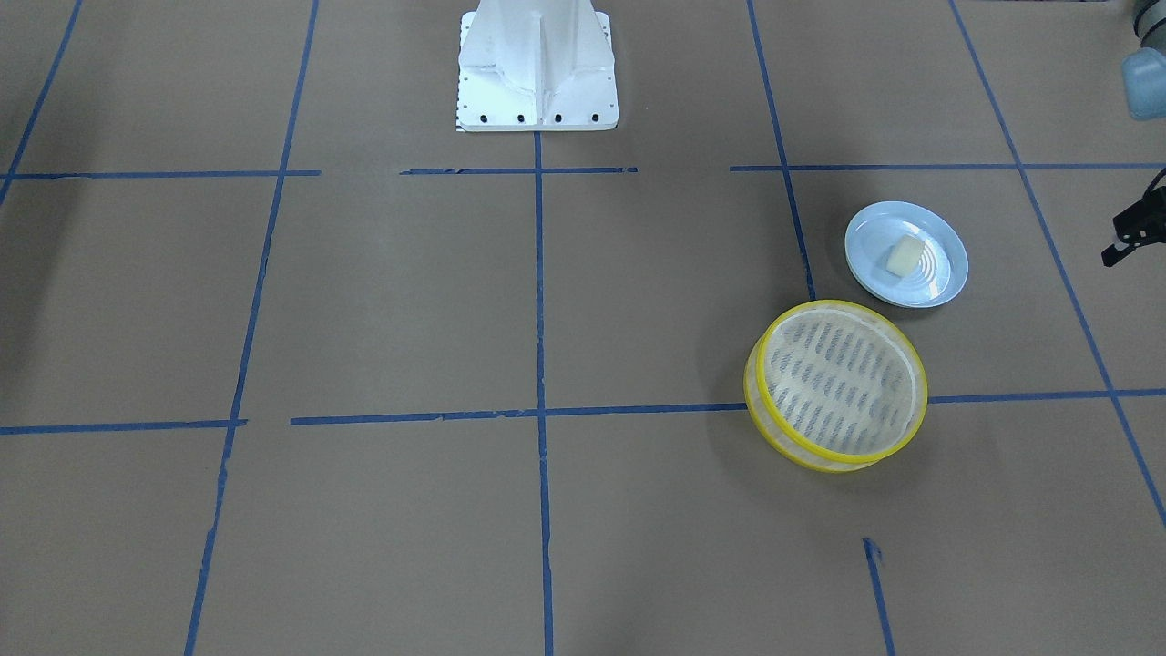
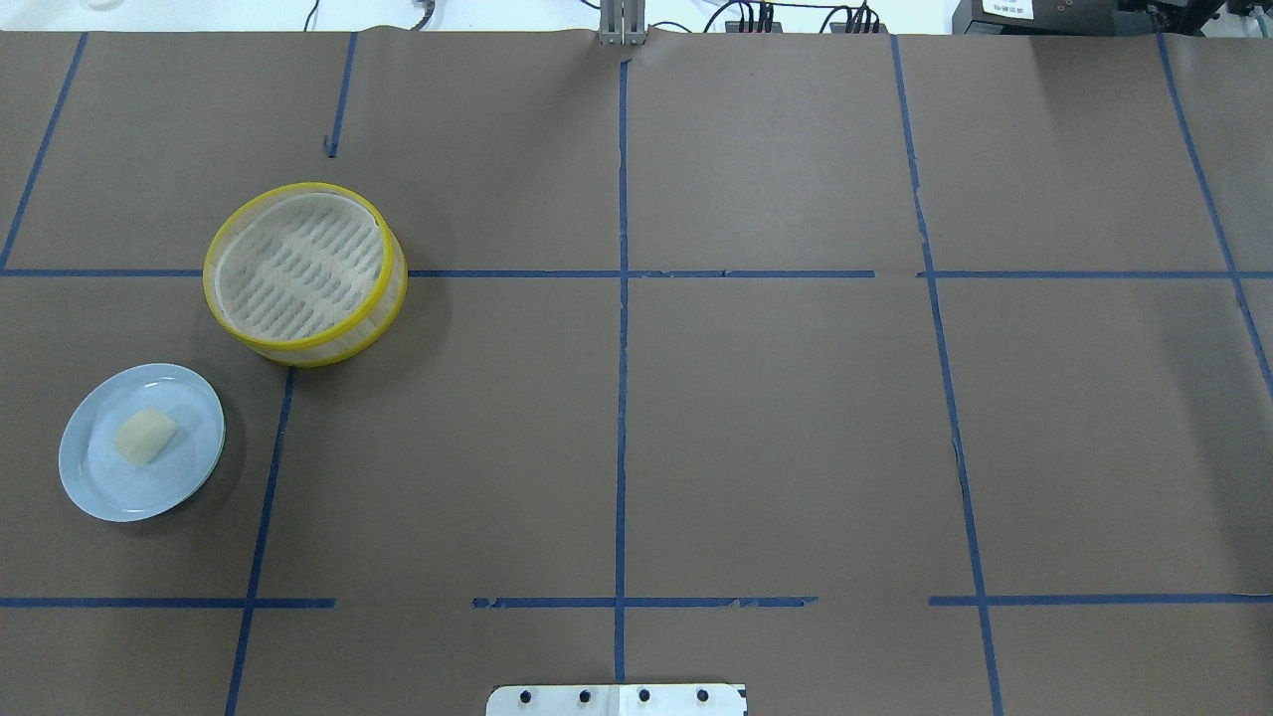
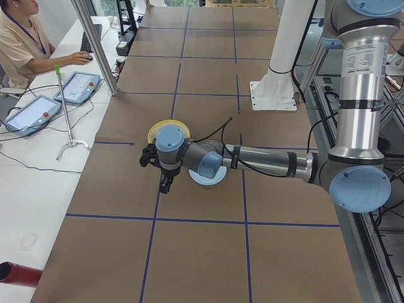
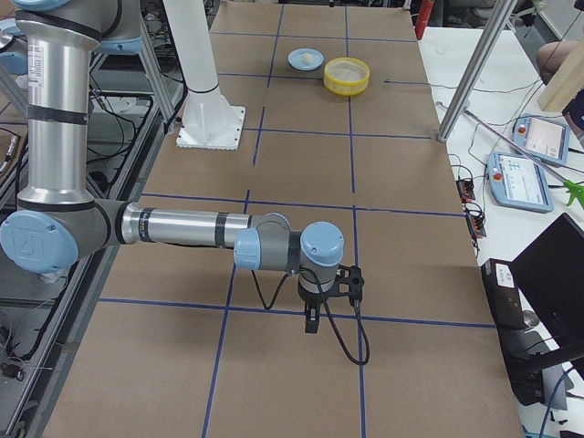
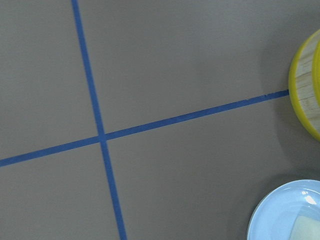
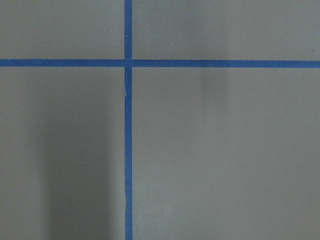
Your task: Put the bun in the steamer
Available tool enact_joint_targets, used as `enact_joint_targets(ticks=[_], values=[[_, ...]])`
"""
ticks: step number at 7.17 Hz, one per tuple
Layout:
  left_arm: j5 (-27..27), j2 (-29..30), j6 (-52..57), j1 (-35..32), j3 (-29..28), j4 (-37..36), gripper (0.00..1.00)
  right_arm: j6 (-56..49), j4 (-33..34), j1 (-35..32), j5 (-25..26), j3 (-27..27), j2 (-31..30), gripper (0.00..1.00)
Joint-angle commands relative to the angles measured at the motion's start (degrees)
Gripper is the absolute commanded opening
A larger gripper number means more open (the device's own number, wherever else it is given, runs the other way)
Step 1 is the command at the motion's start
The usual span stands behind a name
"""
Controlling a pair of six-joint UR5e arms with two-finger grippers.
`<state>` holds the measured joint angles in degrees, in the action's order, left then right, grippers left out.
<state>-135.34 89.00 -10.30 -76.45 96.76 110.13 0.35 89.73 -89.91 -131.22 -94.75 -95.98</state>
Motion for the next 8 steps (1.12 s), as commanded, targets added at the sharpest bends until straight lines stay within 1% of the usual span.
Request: enact_joint_targets(ticks=[1, 2, 3, 4, 5, 6, 7, 8], values=[[7.8, 0.7, -13.7, 10.7, 3.2, 5.5, 1.00, 0.0, 0.0, 0.0, 0.0, 0.0, 0.0, 1.00], [8.2, -1.4, -16.7, 15.6, 6.2, 5.6, 0.99, 0.0, 0.0, 0.0, 0.0, 0.0, 0.0, 1.00], [10.7, -3.7, -22.2, 22.8, 9.4, 5.7, 0.99, 0.0, 0.0, 0.0, 0.0, 0.0, 0.0, 1.00], [14.5, -4.0, -24.0, 26.4, 10.1, 6.0, 0.97, 0.0, 0.0, 0.0, 0.0, 0.0, 0.0, 1.00], [14.9, -6.2, -25.4, 29.9, 9.9, 7.6, 0.94, 0.0, 0.0, 0.0, 0.0, 0.0, 0.0, 1.00], [16.3, -8.3, -25.5, 30.6, 9.9, 13.2, 0.95, 0.0, 0.0, 0.0, 0.0, 0.0, 0.0, 1.00], [18.5, -8.7, -25.0, 31.1, 9.2, 14.8, 0.99, 0.0, 0.0, 0.0, 0.0, 0.0, 0.0, 1.00], [19.7, -8.7, -24.5, 31.2, 8.9, 14.9, 0.99, 0.0, 0.0, 0.0, 0.0, 0.0, 0.0, 1.00]])
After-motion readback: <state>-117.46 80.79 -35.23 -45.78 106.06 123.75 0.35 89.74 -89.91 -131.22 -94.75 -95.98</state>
